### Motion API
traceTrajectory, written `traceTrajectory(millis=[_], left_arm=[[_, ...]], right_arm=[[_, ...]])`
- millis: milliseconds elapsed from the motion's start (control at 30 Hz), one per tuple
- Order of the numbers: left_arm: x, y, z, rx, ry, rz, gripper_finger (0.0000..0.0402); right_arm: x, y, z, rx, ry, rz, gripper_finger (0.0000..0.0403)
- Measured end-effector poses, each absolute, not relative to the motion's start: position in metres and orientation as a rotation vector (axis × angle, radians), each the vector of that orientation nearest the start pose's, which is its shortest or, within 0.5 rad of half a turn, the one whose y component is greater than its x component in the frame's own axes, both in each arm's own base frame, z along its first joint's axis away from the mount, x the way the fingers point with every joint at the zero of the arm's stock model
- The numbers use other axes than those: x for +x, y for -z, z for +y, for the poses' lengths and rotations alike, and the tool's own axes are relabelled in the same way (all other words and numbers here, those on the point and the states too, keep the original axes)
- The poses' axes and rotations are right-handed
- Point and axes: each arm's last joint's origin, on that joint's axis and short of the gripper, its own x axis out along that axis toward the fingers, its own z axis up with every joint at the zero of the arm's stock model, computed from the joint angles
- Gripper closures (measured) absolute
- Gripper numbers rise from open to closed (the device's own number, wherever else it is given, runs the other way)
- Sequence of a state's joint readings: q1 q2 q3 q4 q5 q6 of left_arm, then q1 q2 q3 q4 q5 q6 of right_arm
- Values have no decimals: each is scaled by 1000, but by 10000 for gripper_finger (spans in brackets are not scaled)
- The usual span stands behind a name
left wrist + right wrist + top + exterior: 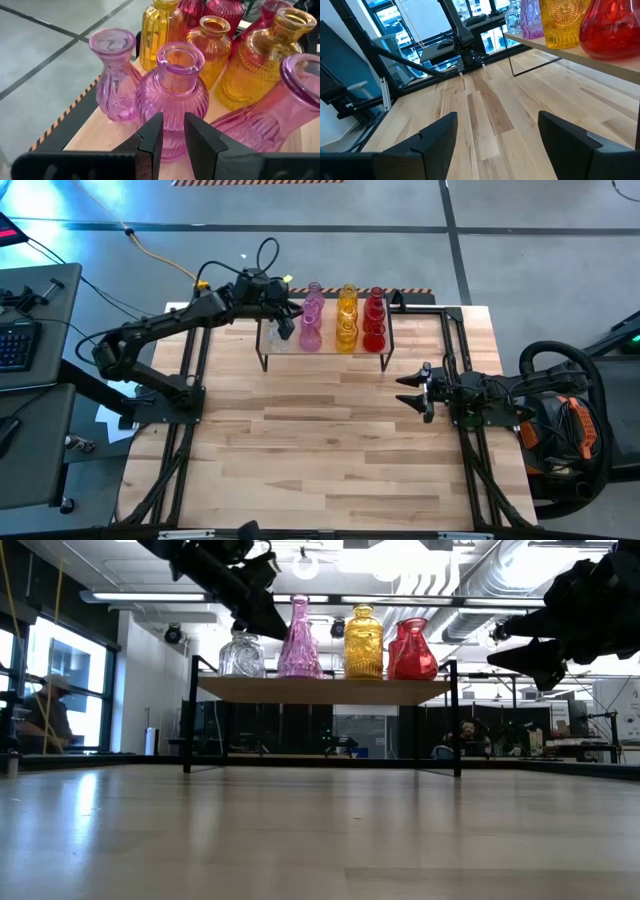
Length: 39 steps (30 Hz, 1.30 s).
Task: Sort vases onto shelf
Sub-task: Adjust the purple vases on the shelf, then return to Home Position
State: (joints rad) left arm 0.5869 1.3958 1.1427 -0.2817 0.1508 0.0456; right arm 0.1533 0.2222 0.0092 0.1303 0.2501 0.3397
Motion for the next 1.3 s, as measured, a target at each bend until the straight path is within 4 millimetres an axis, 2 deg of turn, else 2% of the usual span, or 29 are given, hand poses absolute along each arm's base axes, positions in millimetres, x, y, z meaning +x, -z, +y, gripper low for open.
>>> traceTrajectory(millis=[933,1300], left_arm=[[263,-309,167,-169,-401,505,332],[247,-333,159,-127,-447,432,332]], right_arm=[[110,-161,10,323,103,65,142],[110,-161,10,323,106,64,142]])
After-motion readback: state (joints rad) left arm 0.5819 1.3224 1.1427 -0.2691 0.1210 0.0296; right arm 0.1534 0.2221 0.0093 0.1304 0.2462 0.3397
